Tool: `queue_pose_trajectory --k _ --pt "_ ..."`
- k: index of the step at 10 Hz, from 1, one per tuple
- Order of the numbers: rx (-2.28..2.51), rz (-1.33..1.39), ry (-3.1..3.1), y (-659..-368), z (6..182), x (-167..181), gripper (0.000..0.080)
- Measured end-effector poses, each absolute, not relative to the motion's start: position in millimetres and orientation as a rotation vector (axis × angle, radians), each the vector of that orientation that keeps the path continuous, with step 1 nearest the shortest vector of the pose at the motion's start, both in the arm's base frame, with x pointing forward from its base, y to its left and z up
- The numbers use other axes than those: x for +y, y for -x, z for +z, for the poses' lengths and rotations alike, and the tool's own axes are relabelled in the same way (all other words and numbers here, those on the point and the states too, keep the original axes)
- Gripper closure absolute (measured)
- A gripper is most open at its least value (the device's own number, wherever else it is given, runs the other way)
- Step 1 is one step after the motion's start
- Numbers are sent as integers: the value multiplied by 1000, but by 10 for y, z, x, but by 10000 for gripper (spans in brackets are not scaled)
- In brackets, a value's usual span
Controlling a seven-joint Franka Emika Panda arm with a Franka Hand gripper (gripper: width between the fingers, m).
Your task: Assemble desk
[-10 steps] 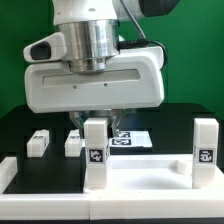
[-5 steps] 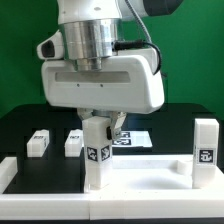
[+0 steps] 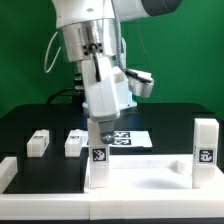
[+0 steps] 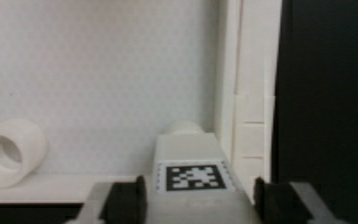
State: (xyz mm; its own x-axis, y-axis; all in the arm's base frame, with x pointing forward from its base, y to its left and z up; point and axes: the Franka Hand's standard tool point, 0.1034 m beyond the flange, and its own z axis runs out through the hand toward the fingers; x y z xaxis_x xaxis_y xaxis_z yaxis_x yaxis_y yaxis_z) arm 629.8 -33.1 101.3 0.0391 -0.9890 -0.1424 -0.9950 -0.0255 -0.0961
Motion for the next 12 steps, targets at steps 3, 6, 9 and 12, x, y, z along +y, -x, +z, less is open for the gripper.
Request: queue_pose_trajectory --k 3,6,9,12 --pt "1751 37 2407 -6278 992 -344 282" --pt "1255 -13 2710 -6220 1020 -352 180" --pt "1000 -32 2823 -6219 1003 -363 151" --pt "171 -190 3061 -6348 1045 -412 151"
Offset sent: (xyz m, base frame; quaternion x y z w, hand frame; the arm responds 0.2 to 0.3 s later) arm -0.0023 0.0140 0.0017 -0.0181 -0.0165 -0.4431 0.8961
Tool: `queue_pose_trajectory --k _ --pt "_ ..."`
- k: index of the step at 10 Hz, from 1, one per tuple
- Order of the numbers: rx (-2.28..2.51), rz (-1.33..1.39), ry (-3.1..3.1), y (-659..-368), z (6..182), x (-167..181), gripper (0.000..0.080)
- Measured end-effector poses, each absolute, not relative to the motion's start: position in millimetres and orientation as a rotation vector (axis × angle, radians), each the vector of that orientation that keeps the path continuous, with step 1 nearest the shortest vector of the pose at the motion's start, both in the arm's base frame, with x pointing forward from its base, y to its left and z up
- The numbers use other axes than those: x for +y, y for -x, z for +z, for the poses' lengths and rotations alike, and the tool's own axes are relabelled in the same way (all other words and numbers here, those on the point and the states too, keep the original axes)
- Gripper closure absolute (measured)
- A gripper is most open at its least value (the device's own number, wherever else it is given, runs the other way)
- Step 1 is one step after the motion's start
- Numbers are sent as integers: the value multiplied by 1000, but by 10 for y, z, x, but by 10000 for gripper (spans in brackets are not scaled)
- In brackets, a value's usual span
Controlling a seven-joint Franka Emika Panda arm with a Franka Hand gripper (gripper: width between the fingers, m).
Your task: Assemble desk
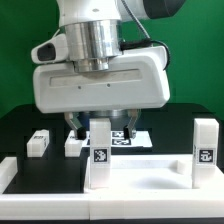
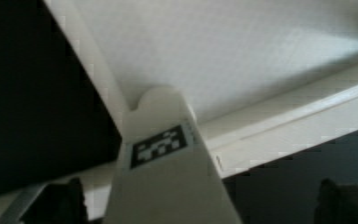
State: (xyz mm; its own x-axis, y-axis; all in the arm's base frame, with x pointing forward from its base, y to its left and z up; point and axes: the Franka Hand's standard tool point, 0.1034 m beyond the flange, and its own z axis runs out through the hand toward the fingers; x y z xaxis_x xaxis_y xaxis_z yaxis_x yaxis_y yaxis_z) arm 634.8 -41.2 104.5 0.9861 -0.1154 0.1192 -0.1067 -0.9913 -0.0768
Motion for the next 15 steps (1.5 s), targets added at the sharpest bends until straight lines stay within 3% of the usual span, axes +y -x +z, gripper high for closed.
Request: queue_pose_trajectory --k 3,5,8,12,15 --pt "162 -183 3059 -6330 1027 -405 160" --pt "202 -185 3058 -6332 1028 -425 499" --pt "638 -167 2987 -6318 1013 -474 501" --pt "1721 -35 2431 -6293 1009 -460 503" --pt "1895 -12 2282 -6292 1005 -476 503"
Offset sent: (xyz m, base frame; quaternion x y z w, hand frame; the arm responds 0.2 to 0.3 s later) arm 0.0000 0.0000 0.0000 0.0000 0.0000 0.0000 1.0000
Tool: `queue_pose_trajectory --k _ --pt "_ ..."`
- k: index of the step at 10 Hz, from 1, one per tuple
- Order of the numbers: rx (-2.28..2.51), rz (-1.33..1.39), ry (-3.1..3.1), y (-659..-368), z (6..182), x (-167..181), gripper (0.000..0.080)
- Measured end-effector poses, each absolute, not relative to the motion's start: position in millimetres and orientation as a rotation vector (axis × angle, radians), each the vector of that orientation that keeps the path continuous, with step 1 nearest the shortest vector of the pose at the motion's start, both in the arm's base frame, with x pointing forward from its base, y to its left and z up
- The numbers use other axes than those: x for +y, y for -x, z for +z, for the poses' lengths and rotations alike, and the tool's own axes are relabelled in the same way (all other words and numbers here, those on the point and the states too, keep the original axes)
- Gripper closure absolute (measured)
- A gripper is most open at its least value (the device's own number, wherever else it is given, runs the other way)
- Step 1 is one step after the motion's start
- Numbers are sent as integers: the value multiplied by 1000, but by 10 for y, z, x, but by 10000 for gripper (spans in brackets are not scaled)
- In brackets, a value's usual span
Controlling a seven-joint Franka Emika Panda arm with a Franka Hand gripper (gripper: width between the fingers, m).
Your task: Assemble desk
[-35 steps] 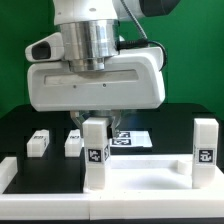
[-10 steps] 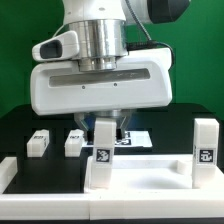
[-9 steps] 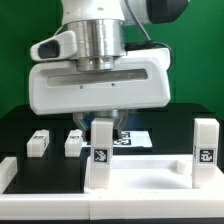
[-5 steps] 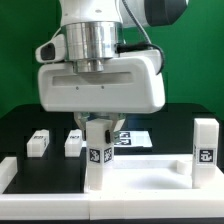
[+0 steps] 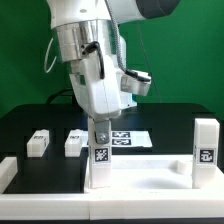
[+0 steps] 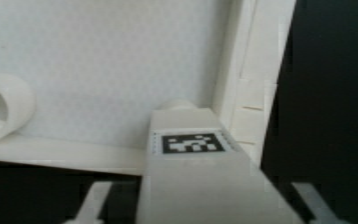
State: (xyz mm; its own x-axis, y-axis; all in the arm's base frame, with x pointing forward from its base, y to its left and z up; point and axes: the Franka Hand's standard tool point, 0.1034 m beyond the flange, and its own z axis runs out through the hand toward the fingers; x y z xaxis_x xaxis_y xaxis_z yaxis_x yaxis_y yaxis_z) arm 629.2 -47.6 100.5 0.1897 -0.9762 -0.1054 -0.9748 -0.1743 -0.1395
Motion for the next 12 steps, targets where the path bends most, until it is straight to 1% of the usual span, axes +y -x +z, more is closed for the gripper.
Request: queue_pose_trajectory --k 1,2,3,4,5,6,7,8,9,10,11,12 --pt "1874 -14 2300 -6291 1002 -476 503" --pt "1784 -21 2378 -6286 996 -472 449" --pt "1537 -8 2560 -6251 975 -431 449" --pt "1375 16 2655 -6219 971 -384 246" --pt "1283 0 2699 -6208 969 -397 175" --pt "1234 -52 2724 -6193 963 -452 175" --pt "1113 -59 2785 -6189 955 -457 155" --pt "1017 -66 2823 -6191 953 -459 155" --pt "815 -83 2901 -6195 958 -487 150" --pt "479 -112 2998 -6218 975 -534 150" --pt "159 -120 3059 -6226 972 -497 150" --pt "-32 -105 3077 -6238 988 -443 150"
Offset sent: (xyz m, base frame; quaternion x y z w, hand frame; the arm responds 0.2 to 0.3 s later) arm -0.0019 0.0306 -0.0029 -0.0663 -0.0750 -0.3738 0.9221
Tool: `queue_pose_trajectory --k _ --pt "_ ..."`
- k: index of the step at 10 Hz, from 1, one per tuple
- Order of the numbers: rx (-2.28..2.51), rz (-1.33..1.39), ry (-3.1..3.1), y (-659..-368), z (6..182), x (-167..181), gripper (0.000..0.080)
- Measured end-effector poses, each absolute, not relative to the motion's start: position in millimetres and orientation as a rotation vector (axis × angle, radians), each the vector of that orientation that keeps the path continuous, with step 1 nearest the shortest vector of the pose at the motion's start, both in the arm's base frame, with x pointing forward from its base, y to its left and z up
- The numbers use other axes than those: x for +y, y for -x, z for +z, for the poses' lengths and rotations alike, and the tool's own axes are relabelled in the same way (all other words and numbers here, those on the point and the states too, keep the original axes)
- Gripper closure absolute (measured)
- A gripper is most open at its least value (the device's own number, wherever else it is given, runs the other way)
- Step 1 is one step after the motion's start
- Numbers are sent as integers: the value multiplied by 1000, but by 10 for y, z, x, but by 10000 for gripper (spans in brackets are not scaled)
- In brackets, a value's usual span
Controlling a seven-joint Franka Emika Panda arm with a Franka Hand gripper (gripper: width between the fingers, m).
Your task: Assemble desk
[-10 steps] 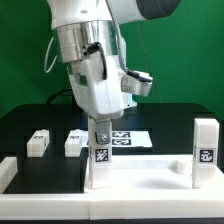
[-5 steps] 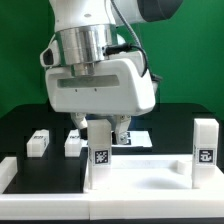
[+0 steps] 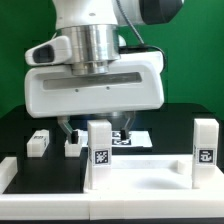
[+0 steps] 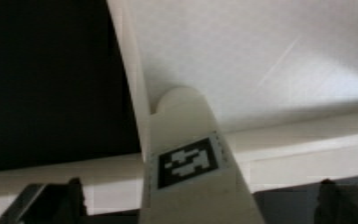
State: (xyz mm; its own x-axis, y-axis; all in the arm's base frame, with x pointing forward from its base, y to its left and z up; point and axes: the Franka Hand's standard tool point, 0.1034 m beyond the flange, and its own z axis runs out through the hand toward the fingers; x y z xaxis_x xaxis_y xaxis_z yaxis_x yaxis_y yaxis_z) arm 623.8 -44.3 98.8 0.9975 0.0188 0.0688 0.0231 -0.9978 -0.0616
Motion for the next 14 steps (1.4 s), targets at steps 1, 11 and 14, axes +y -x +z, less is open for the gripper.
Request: queue_pose_trajectory --k 1,11,14 --pt "-58 -104 3082 -6244 989 -414 150" --pt "1172 -23 2831 -6235 989 -405 508" --pt "1806 22 2442 -6278 983 -334 508"
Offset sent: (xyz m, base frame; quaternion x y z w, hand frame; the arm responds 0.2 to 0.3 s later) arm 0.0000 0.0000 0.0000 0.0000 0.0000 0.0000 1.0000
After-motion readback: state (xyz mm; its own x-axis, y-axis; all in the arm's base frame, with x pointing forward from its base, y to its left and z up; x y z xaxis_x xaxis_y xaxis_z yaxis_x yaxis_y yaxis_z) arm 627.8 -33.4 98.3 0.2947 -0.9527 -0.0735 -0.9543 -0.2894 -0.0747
